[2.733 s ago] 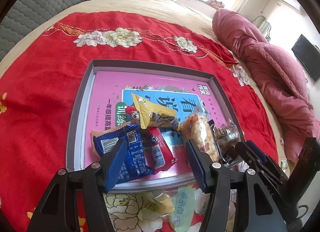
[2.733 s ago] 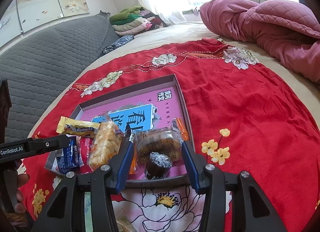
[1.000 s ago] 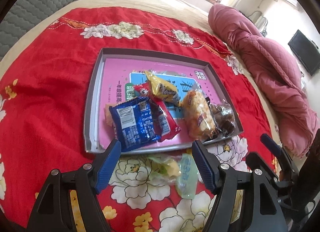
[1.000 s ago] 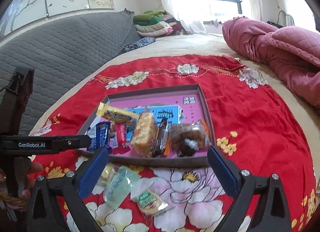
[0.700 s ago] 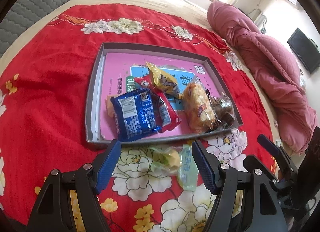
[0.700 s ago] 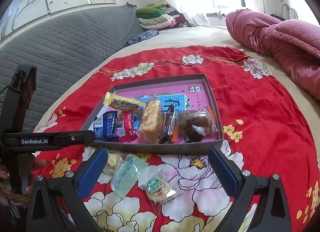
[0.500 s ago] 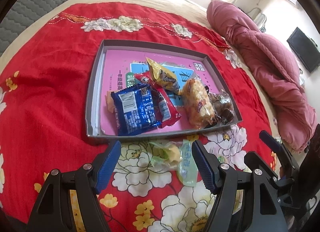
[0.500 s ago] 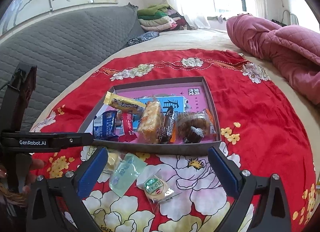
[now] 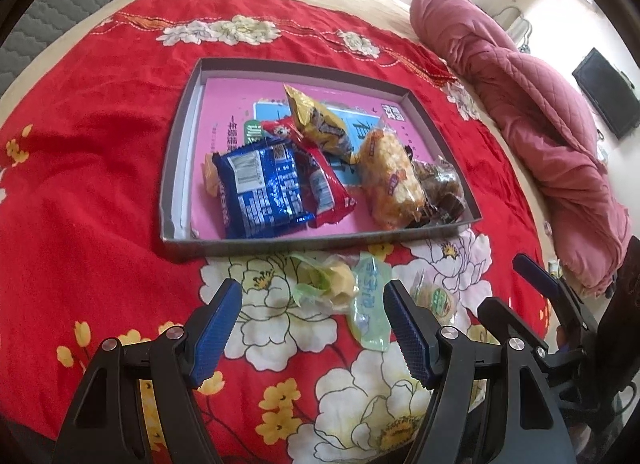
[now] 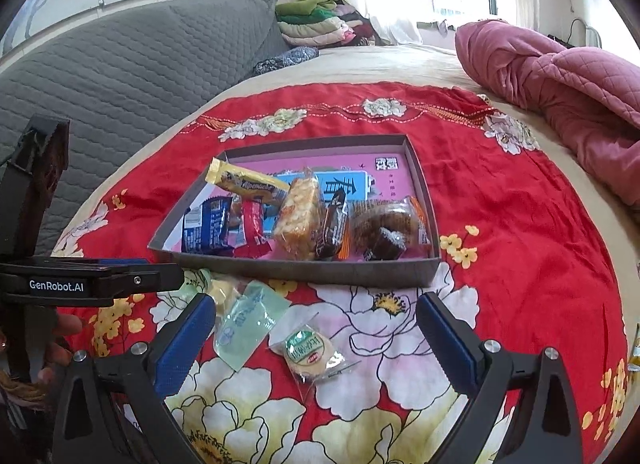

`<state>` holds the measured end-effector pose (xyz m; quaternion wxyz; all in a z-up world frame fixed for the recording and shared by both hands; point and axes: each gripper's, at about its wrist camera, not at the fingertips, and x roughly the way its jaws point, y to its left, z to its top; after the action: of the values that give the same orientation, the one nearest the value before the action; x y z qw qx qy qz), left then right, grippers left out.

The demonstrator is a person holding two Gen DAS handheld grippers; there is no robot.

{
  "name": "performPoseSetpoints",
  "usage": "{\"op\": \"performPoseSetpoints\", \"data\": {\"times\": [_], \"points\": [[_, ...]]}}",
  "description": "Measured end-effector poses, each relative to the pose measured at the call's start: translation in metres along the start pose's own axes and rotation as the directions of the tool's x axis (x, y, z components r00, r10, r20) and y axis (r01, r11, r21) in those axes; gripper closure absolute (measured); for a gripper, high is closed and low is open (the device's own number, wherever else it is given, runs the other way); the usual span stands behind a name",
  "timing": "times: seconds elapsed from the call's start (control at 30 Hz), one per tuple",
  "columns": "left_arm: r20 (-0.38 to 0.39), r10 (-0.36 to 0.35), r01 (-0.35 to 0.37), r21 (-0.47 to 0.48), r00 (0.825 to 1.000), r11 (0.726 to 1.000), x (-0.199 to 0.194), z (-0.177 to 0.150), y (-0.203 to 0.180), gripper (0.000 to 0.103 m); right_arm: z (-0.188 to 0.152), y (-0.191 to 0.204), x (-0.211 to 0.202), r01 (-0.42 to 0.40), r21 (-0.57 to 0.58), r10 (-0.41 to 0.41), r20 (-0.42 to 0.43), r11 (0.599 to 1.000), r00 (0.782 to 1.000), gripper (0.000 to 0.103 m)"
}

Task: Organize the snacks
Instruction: 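Move both tools back toward the last snacks beside the tray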

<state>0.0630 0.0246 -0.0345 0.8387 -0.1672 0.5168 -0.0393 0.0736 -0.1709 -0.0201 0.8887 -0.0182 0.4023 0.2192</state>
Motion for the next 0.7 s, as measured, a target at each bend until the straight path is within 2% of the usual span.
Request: {"op": "performPoseSetpoints", "data": {"times": [0.7], "points": [[-0.074, -0.001, 0.001, -0.001, 0.997, 1.000, 0.021, -0.013, -0.002, 0.028, -0.017, 0.003, 0.022, 0.043, -0.050, -0.049, -0.122, 0.998, 0.991, 0.002]]}}
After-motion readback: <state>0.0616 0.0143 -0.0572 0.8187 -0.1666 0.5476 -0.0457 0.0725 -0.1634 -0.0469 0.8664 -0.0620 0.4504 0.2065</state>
